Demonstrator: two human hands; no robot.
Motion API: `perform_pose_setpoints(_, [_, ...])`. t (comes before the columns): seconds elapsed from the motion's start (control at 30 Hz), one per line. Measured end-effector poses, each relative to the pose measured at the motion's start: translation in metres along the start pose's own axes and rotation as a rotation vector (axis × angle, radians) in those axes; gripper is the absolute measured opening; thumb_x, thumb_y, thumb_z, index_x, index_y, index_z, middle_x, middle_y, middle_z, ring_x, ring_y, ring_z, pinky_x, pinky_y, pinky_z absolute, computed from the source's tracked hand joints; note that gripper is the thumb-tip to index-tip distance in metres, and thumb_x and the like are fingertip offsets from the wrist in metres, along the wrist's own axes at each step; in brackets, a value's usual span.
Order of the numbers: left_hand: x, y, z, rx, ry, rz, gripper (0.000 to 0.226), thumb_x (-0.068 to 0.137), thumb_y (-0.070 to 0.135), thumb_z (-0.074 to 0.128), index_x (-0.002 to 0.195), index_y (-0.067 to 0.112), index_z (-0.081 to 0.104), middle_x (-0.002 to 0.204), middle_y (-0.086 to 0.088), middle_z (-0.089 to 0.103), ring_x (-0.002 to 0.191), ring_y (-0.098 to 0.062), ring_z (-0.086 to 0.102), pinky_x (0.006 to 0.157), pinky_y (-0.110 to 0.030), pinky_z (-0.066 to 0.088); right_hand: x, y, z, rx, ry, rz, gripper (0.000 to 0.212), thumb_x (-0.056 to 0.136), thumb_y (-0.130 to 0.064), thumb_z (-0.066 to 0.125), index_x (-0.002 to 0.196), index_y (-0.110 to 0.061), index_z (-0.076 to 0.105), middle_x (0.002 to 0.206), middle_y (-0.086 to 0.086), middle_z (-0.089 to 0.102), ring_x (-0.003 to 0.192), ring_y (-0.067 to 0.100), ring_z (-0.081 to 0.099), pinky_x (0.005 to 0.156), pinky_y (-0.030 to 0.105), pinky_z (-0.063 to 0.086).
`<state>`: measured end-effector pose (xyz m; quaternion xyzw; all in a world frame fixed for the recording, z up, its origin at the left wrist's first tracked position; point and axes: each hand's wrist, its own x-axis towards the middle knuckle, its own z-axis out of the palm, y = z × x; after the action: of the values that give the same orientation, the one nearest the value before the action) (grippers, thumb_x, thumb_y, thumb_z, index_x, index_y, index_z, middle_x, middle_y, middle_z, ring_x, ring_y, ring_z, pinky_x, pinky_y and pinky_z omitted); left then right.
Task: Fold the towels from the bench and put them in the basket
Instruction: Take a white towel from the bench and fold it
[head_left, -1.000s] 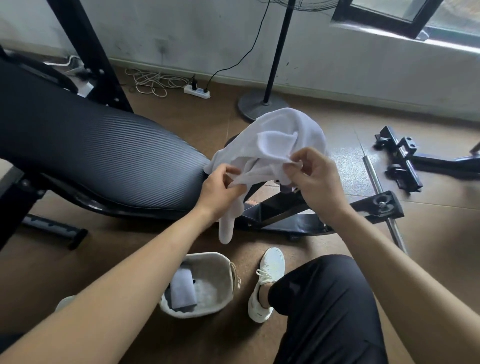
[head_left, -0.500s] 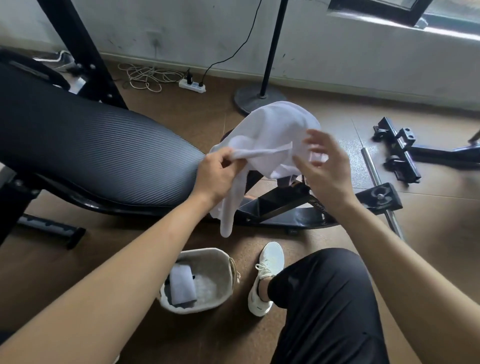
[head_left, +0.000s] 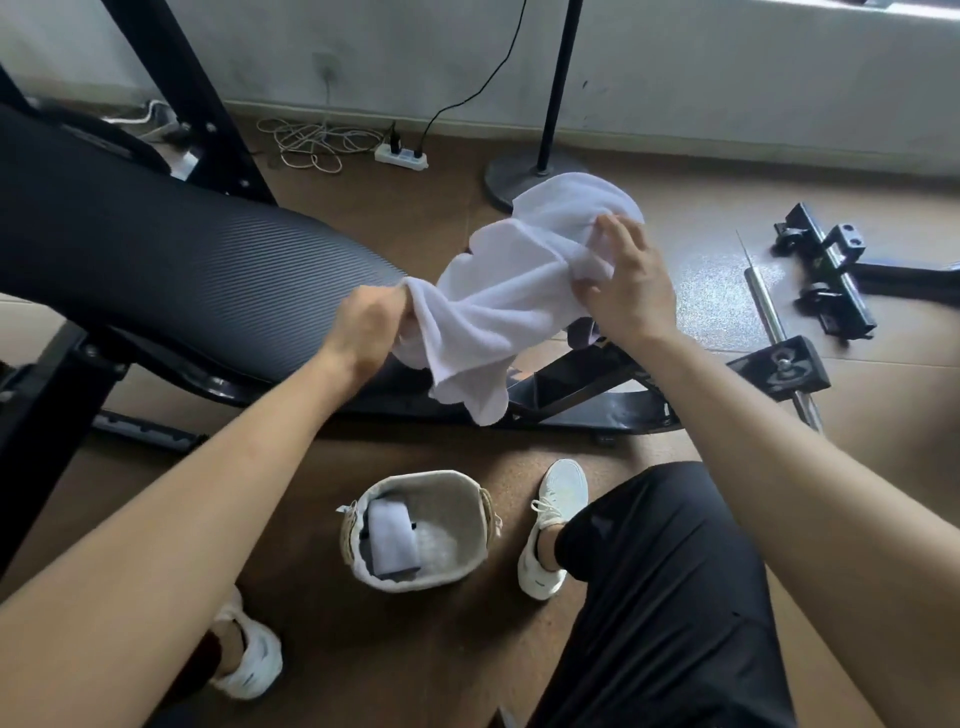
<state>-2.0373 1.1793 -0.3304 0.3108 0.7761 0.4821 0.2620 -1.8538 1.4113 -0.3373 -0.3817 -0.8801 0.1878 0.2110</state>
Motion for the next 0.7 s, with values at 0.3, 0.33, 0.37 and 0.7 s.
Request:
perform_pose_setpoints(0.3, [-0.042,0.011,-0.022,0.004,-0.247,-0.195,0.027,0.083,0.035,0.053,0.062,0.017,0.049,0.067,-0.002,0.050,0.068,-0.018,0.047,0.067,-0.036,0.035,-0.007,-0.009,-0.007,-0.128,-0.133,0.041,0.102,0.077,-0.035,0.073,0.160,-0.024,0.016,0.167,-0.008,0.015,0.149,0.029,0.023,0.115,0.043,0.035])
perform_pose_setpoints(0.33, [-0.045,0.012,-0.021,-0.010,-0.254,-0.201,0.032,0.090,0.034,0.054,0.063,0.016,0.052,0.069,-0.003,0.054,0.069,-0.018,0.051,0.068,-0.035,0.039,-0.008,-0.012,-0.005,-0.146,-0.126,0.043,0.101,0.078,-0.035,0.072,0.160,-0.023,0.015,0.168,-0.007,0.014,0.149,0.030,0.021,0.117,0.044,0.032])
perform_pose_setpoints(0.37, [-0.045,0.012,-0.020,-0.021,-0.249,-0.186,0.037,0.095,0.033,0.054,0.063,0.016,0.061,0.070,-0.004,0.061,0.072,-0.018,0.056,0.071,-0.035,0.043,-0.009,-0.014,-0.004,-0.156,-0.119,0.042,0.099,0.078,-0.035,0.070,0.160,-0.023,0.016,0.168,-0.005,0.013,0.150,0.031,0.019,0.118,0.046,0.029])
perform_pose_setpoints(0.7, [-0.063,0.007,-0.022,0.099,-0.274,-0.008,0.037,0.100,0.036,0.062,0.072,0.013,0.052,0.074,-0.001,0.047,0.067,-0.012,0.043,0.063,-0.026,0.035,-0.063,-0.056,-0.002,0.180,-0.023,-0.091,0.069,0.080,-0.035,0.077,0.142,-0.019,0.052,0.146,0.002,0.051,0.134,0.025,0.045,0.112,0.044,0.038])
